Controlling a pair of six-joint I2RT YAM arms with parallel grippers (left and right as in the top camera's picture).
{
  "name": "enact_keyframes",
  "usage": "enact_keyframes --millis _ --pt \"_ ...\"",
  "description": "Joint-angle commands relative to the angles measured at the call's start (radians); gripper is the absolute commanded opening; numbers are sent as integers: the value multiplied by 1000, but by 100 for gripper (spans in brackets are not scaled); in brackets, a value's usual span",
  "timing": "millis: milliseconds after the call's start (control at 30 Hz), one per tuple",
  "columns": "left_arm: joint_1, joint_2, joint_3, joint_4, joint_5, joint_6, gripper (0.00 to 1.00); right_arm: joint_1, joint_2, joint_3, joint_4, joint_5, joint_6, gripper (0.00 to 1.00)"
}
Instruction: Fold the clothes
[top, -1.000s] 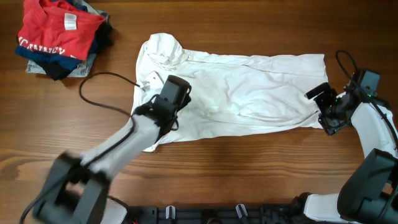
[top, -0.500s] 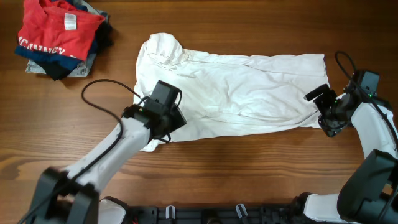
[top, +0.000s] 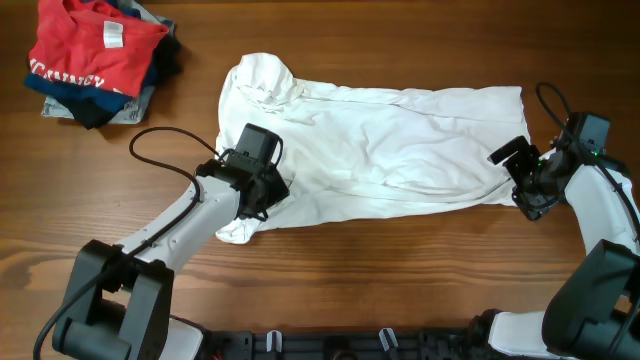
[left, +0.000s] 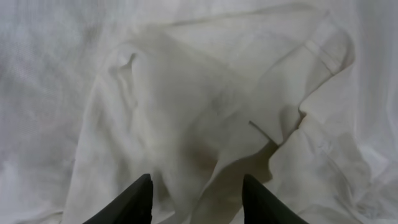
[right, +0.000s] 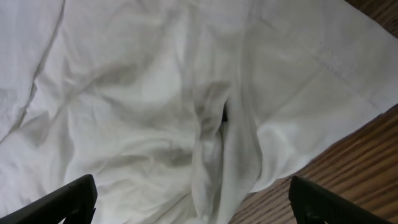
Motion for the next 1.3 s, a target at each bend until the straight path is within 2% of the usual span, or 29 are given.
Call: enact_keyframes --millis 0,233,467,667,767,1000,1100,1167,1200,1233,1267 --pt "6 12 -6 8 -2 35 45 3 -16 20 -1 13 -20 100" --pt "5 15 -7 5 -2 40 38 3 -16 20 -1 13 -20 100" --pt "5 49 -7 -7 -2 59 36 3 -16 20 -2 13 -20 100" --pt "8 49 6 17 -3 87 4 3 -16 20 -2 13 -20 100" --pt "8 45 36 21 -19 91 4 3 -16 20 -2 13 -20 100" --pt "8 36 48 186 -256 91 4 3 -16 20 0 14 -17 99" --pt "16 41 48 195 -430 92 4 3 -16 20 2 14 -17 99" --pt "37 41 48 194 -476 92 5 3 -16 20 2 14 -18 100" --pt "65 41 48 195 -481 92 28 3 -16 20 2 18 -20 99" --pt "85 41 48 194 -465 107 80 3 -16 20 2 17 -19 99" --pt "107 41 48 198 -412 167 100 3 -16 20 2 17 -19 99"
